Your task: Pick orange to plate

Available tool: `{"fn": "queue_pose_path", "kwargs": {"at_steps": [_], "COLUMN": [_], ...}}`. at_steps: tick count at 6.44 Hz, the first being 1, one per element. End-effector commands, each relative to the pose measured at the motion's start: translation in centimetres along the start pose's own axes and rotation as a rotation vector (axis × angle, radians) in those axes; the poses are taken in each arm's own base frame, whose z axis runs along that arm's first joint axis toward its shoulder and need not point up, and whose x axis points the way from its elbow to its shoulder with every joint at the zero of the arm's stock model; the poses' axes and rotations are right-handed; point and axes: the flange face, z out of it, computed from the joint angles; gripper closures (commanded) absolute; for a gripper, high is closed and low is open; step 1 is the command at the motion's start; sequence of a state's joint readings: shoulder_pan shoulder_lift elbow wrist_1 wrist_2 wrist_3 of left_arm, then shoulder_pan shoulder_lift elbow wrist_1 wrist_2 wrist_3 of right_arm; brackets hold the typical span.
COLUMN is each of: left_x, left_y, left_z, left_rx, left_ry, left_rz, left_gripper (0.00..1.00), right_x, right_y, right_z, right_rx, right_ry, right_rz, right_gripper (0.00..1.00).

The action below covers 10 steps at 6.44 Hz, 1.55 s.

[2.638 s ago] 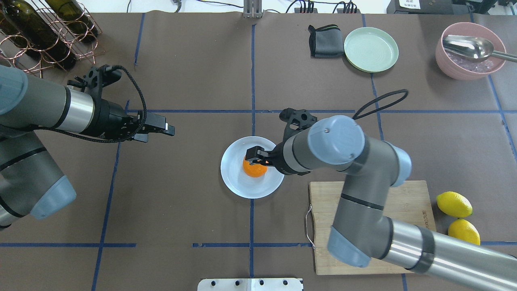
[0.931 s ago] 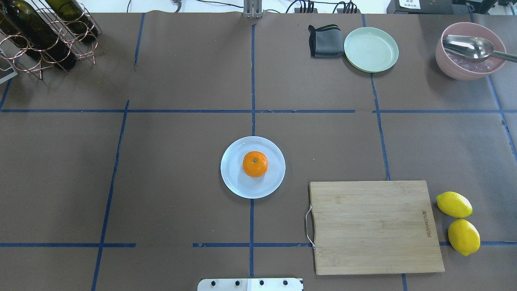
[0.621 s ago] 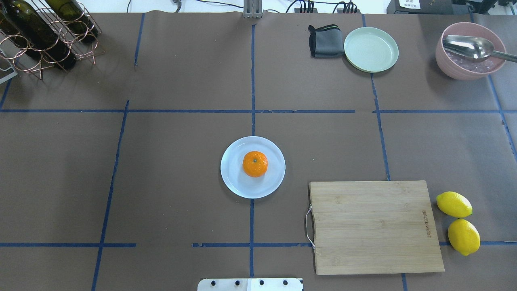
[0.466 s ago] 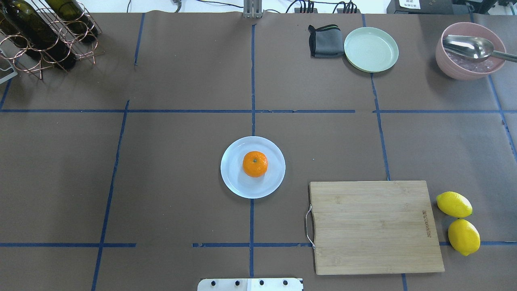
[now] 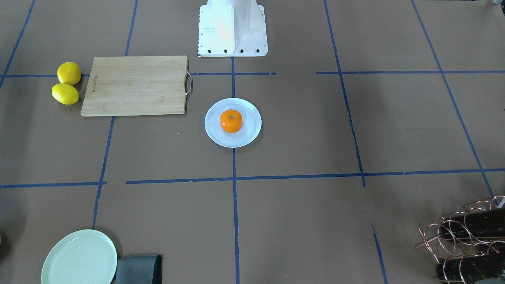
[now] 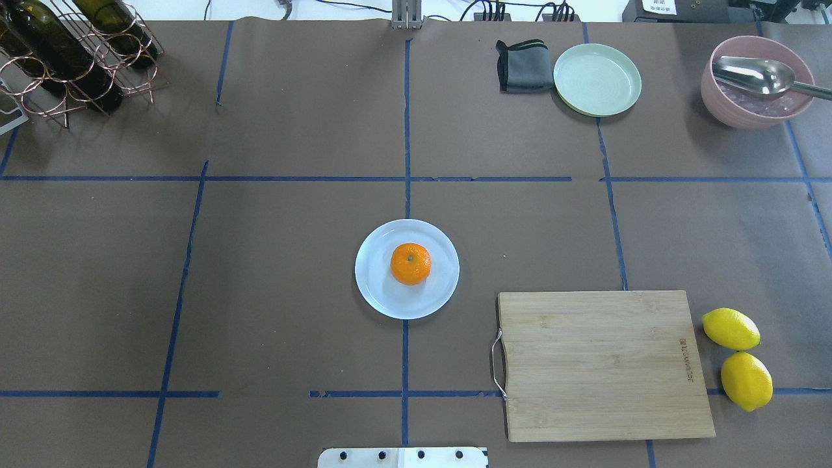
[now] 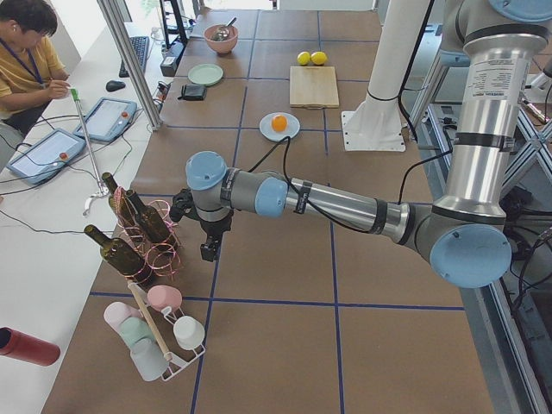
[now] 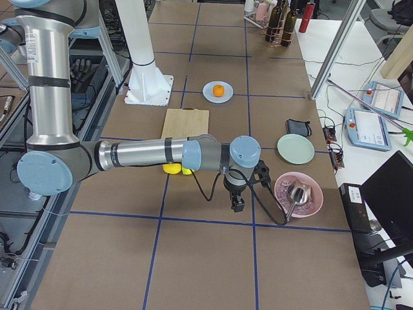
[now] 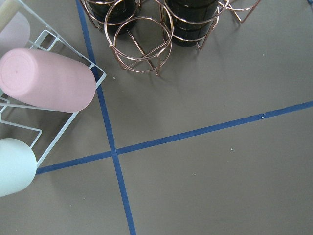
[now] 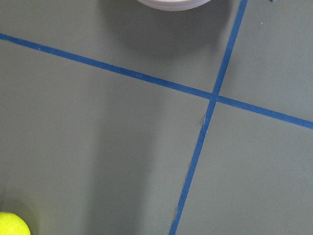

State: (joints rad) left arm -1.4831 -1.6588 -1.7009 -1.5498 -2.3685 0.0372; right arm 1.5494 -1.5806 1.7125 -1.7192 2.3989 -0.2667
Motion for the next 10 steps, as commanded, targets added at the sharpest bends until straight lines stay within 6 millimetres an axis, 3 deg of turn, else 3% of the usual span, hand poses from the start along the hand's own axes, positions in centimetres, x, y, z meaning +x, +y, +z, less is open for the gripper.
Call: {"fn": "queue_pose_path", "kwargs": {"at_steps": [1,3,4,5,6,7,9,10], "left_x": [-0.3,-1.1,-1.6,-0.7,-0.5,0.4,-0.2,-1.0], "left_y": [2.8,6.4,6.4,4.2,3.4,2.7,4.5,6.9], "left_z": [0.2,1.5,2.1,1.6,1.5,0.0,-0.1,0.3], "left_rx": [-0.007,-0.033,-0.037,-0.030,-0.024,0.003,-0.006,-0.022], "left_ry": [0.001,0.025,0.030,0.052,0.064,0.063,0.056,0.052], "left_rz": [-0.009,-0.034,-0.040,-0.035,-0.023,-0.007,-0.031,-0.058], "left_gripper": [0.00,0.00,0.00,0.00,0.00,0.00,0.00,0.00], "right_x": [-0.1,-0.1,-0.2,-0.2,-0.4,-1.2,-2.7,-3.0], "right_y": [-0.1,-0.3,-0.5,-0.6,-0.9,-1.3,-2.3,-2.4], "right_z": [0.0,-0.1,-0.1,-0.1,-0.3,-0.3,1.1,1.4], "right_rx": [0.002,0.007,0.008,0.008,0.011,0.012,-0.017,-0.022], "right_ry": [-0.003,0.005,0.005,0.006,0.007,-0.001,0.002,0.000], "right_rz": [0.044,0.067,0.061,0.062,0.073,0.066,0.073,0.067], "right_gripper": [0.00,0.00,0.00,0.00,0.00,0.00,0.00,0.00]}}
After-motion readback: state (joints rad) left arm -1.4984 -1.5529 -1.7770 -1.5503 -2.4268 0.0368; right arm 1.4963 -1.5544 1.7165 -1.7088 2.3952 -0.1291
